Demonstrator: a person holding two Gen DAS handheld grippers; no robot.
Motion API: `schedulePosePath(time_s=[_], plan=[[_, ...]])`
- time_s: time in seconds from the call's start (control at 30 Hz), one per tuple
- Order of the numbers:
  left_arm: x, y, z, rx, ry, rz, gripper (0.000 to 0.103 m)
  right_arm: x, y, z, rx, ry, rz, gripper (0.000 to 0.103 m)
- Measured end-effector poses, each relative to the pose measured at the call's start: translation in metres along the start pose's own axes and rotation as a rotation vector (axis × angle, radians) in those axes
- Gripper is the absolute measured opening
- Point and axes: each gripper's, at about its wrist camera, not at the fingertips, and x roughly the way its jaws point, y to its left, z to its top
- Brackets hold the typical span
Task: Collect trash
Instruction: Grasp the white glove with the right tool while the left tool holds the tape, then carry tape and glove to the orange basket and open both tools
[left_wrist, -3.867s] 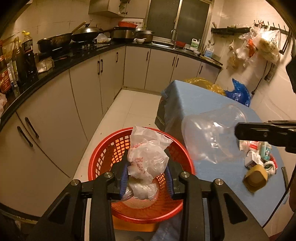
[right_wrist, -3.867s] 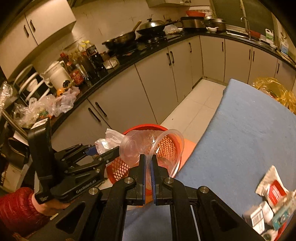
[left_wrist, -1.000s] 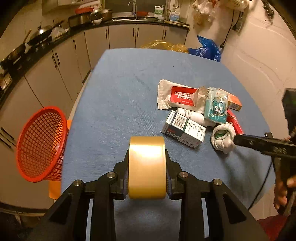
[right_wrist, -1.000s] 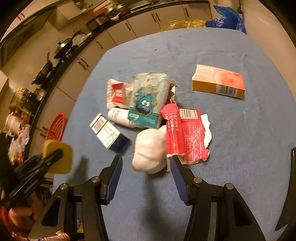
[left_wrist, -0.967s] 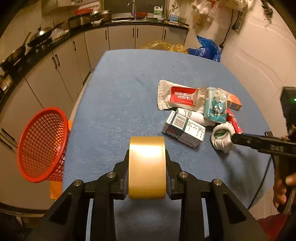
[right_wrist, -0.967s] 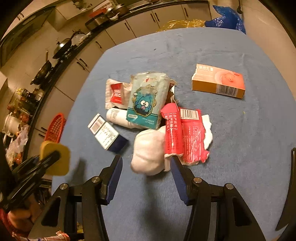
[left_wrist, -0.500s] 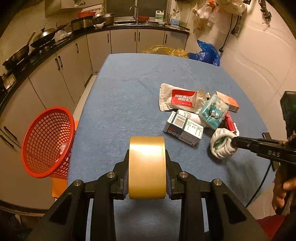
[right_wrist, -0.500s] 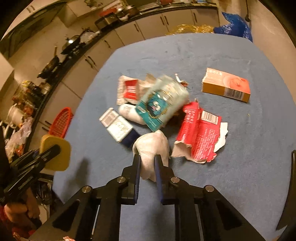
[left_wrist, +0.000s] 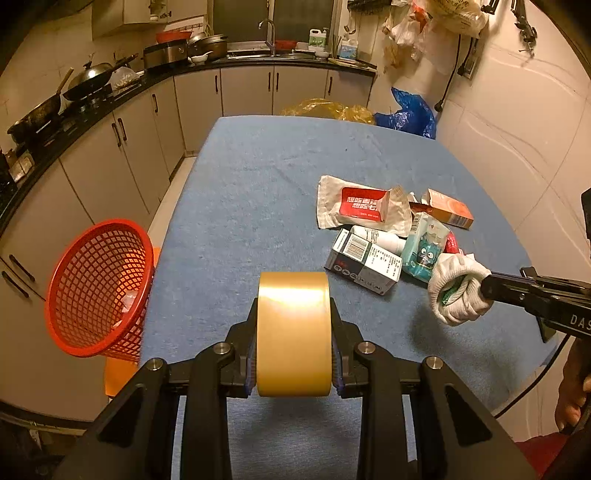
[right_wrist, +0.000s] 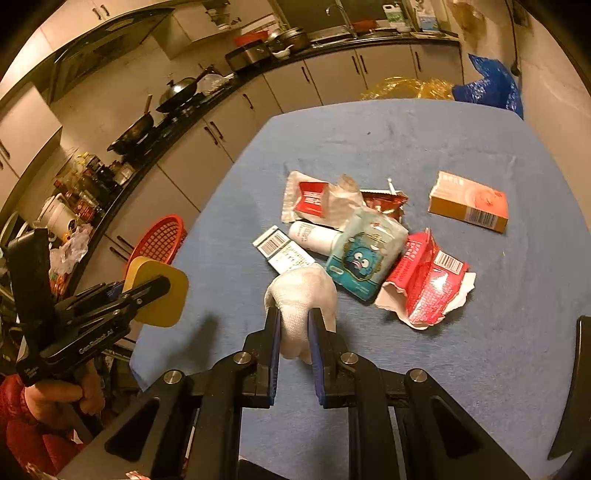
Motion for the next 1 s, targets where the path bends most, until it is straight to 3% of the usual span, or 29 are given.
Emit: schedulePosePath(time_s=[1.0], plan=[[-0.024,0.034,-0.008,-0.066,-0.048,0.048,0.029,0.001,0.037,0.006,-0.086,0.005,0.03,0.016]])
